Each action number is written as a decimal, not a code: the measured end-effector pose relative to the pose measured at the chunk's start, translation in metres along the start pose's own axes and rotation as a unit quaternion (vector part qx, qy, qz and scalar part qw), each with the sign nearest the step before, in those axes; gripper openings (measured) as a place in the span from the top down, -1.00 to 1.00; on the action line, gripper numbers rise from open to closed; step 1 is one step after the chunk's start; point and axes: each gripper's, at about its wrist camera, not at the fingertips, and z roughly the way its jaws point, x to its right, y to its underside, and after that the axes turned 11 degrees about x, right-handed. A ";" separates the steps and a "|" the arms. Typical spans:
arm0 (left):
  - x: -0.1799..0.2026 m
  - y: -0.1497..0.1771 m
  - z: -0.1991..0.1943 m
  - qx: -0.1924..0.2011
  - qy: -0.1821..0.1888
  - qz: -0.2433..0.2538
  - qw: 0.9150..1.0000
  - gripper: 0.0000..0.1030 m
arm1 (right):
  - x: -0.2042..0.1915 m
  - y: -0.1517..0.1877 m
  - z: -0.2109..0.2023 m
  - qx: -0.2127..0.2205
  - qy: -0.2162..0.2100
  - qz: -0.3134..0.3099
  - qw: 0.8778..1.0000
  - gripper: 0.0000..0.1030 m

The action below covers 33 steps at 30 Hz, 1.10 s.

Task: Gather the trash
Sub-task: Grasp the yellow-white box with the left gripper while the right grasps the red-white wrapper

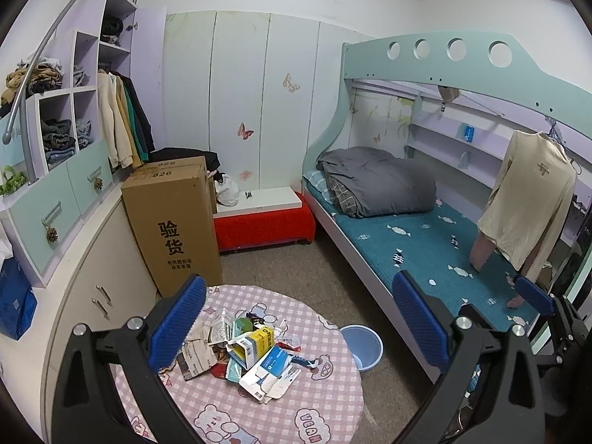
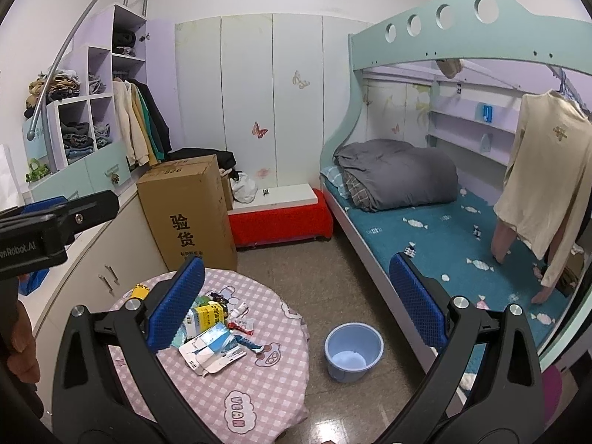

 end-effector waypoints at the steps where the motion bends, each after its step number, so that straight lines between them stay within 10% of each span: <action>1: -0.002 0.001 0.001 -0.002 -0.001 -0.002 1.000 -0.92 | -0.001 0.000 0.003 -0.003 0.000 0.002 1.000 -0.89; 20: -0.025 0.050 0.066 -0.106 0.003 -0.039 0.994 -0.91 | 0.008 0.043 0.051 -0.109 -0.005 0.008 0.994 -0.89; 33: -0.063 0.142 0.183 -0.277 -0.048 -0.105 0.954 -0.91 | 0.019 0.113 0.180 -0.246 -0.077 -0.036 0.965 -0.89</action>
